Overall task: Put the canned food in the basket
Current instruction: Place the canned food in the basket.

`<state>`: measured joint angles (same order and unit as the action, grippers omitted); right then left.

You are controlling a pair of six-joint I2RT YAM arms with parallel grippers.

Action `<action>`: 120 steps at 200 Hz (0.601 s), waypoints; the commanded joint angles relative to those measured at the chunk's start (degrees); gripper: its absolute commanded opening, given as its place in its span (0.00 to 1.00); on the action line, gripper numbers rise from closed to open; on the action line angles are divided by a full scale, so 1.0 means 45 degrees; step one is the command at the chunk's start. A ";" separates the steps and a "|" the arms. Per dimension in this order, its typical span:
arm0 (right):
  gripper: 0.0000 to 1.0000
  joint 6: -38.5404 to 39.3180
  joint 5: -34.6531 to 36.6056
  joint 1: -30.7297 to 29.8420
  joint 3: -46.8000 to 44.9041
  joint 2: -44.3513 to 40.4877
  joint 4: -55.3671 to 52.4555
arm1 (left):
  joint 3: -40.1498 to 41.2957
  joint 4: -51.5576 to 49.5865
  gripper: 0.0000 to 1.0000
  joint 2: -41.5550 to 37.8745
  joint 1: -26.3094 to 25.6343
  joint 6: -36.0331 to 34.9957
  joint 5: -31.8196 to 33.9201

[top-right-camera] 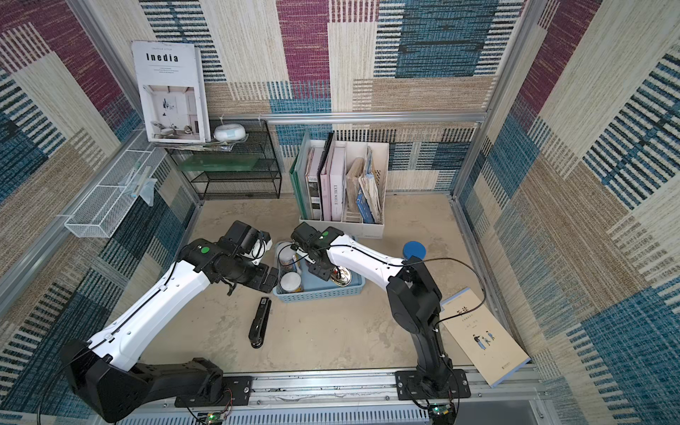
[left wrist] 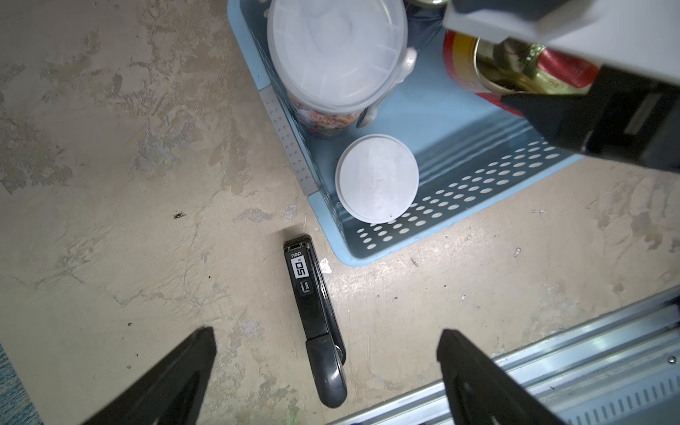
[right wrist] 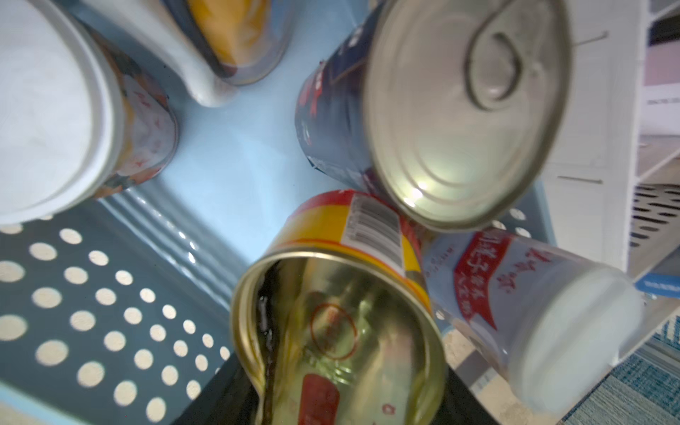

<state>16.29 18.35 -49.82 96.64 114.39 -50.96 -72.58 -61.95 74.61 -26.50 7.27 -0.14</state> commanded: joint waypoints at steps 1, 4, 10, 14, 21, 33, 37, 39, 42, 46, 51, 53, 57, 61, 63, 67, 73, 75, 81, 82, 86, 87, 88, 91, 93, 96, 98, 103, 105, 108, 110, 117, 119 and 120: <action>0.62 0.0521 -0.0197 0.0032 -0.0316 0.0141 0.0878 | 0.0050 -0.0024 1.00 -0.0005 0.0027 0.0006 -0.0049; 0.62 0.0537 -0.0265 0.0024 -0.0352 0.0173 0.0885 | 0.0063 -0.0024 1.00 -0.0008 0.0030 0.0006 -0.0032; 0.63 0.0503 -0.0417 0.0027 -0.0405 0.0209 0.0858 | 0.0056 -0.0036 1.00 -0.0017 0.0025 0.0006 -0.0012; 0.63 0.0500 -0.0522 0.0040 -0.0447 0.0207 0.0856 | 0.0081 -0.0051 1.00 -0.0017 0.0030 0.0006 -0.0013; 0.64 0.0507 -0.0706 0.0066 -0.0583 0.0176 0.0889 | 0.0102 -0.0033 1.00 -0.0046 0.0061 0.0025 0.0002; 0.67 0.0533 -0.0937 0.0056 -0.0770 0.0153 0.0877 | 0.0164 -0.0034 1.00 -0.0022 0.0072 0.0026 0.0012; 0.68 0.0540 -0.1003 0.0056 -0.0842 0.0158 0.0876 | 0.0167 -0.0038 0.99 -0.0021 0.0069 0.0026 0.0012; 0.69 0.0554 -0.1048 0.0051 -0.0876 0.0164 0.0876 | 0.0170 -0.0031 1.00 -0.0018 0.0069 0.0026 0.0002; 0.69 0.0541 -0.1091 0.0058 -0.0937 0.0178 0.0887 | 0.0183 -0.0023 0.99 0.0000 0.0079 0.0021 -0.0006; 0.70 0.0558 -0.1159 0.0075 -0.0976 0.0200 0.0866 | 0.0191 -0.0023 1.00 0.0012 0.0088 0.0016 -0.0007; 0.72 0.0565 -0.1207 0.0085 -0.1035 0.0220 0.0821 | 0.0207 -0.0027 0.99 0.0050 0.0088 0.0025 -0.0007; 0.72 0.0560 -0.1231 0.0073 -0.1043 0.0248 0.0803 | 0.0200 -0.0028 0.99 0.0044 0.0098 0.0026 -0.0007; 0.74 0.0545 -0.1271 0.0093 -0.1101 0.0275 0.0780 | 0.0220 -0.0033 1.00 0.0053 0.0089 0.0026 -0.0007; 0.75 0.0555 -0.1311 0.0094 -0.1147 0.0295 0.0778 | 0.0227 -0.0022 1.00 0.0068 0.0088 0.0029 -0.0007; 0.75 0.0529 -0.1355 0.0100 -0.1179 0.0296 0.0787 | 0.0224 -0.0027 1.00 0.0068 0.0098 0.0027 -0.0022; 0.77 0.0514 -0.1406 0.0128 -0.1242 0.0301 0.0782 | 0.0226 -0.0035 1.00 0.0065 0.0099 0.0026 -0.0027; 0.79 0.0476 -0.1459 0.0145 -0.1294 0.0300 0.0812 | 0.0248 -0.0026 1.00 0.0081 0.0110 0.0026 -0.0046; 0.79 0.0479 -0.1470 0.0151 -0.1328 0.0292 0.0801 | 0.0244 -0.0023 0.99 0.0081 0.0109 0.0026 -0.0046; 0.81 0.0432 -0.1465 0.0168 -0.1372 0.0282 0.0822 | 0.0247 -0.0038 1.00 0.0081 0.0113 0.0026 -0.0047; 0.81 0.0417 -0.1463 0.0171 -0.1375 0.0283 0.0839 | 0.0248 -0.0039 1.00 0.0090 0.0110 0.0026 -0.0047; 0.82 0.0394 -0.1460 0.0184 -0.1405 0.0247 0.0864 | 0.0245 -0.0036 1.00 0.0099 0.0108 0.0026 -0.0047; 0.82 0.0379 -0.1460 0.0188 -0.1421 0.0246 0.0870 | 0.0247 -0.0039 1.00 0.0109 0.0108 0.0016 -0.0047; 0.82 0.0361 -0.1451 0.0200 -0.1429 0.0245 0.0872 | 0.0248 -0.0040 1.00 0.0114 0.0108 0.0011 -0.0047; 0.82 0.0336 -0.1442 0.0189 -0.1436 0.0218 0.0892 | 0.0237 -0.0034 1.00 0.0102 0.0108 0.0024 -0.0049; 0.82 0.0308 -0.1441 0.0211 -0.1436 0.0194 0.0899 | 0.0246 -0.0034 1.00 0.0100 0.0113 0.0025 -0.0047; 0.82 0.0281 -0.1468 0.0224 -0.1395 0.0158 0.0910 | 0.0244 -0.0033 0.99 0.0100 0.0109 0.0026 -0.0047; 0.82 0.0245 -0.1482 0.0225 -0.1382 0.0140 0.0903 | 0.0233 -0.0039 1.00 0.0110 0.0108 0.0026 -0.0047; 0.82 0.0192 -0.1532 0.0222 -0.1345 0.0063 0.0932 | 0.0239 -0.0022 1.00 0.0101 0.0110 0.0026 -0.0067; 0.82 0.0174 -0.1547 0.0229 -0.1340 0.0009 0.0948 | 0.0237 -0.0036 1.00 0.0090 0.0109 0.0021 -0.0066; 0.82 0.0120 -0.1552 0.0232 -0.1324 -0.0076 0.0992 | 0.0238 -0.0026 1.00 0.0096 0.0108 0.0035 -0.0081; 0.82 0.0097 -0.1581 0.0222 -0.1326 -0.0119 0.1007 | 0.0217 -0.0023 1.00 0.0084 0.0103 0.0043 -0.0084; 0.82 -0.0005 -0.1719 0.0246 -0.1302 -0.0335 0.1105 | 0.0227 -0.0028 1.00 0.0076 0.0113 0.0041 -0.0086; 0.82 -0.0032 -0.1759 0.0245 -0.1300 -0.0403 0.1123 | 0.0229 -0.0038 1.00 0.0065 0.0119 0.0059 -0.0086; 0.82 -0.0049 -0.1795 0.0248 -0.1300 -0.0451 0.1126 | 0.0229 -0.0040 1.00 0.0053 0.0113 0.0062 -0.0086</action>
<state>17.89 12.84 -48.60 90.61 114.96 -46.19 -71.48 -61.93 74.96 -26.06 7.31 -0.12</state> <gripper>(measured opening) 0.824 0.996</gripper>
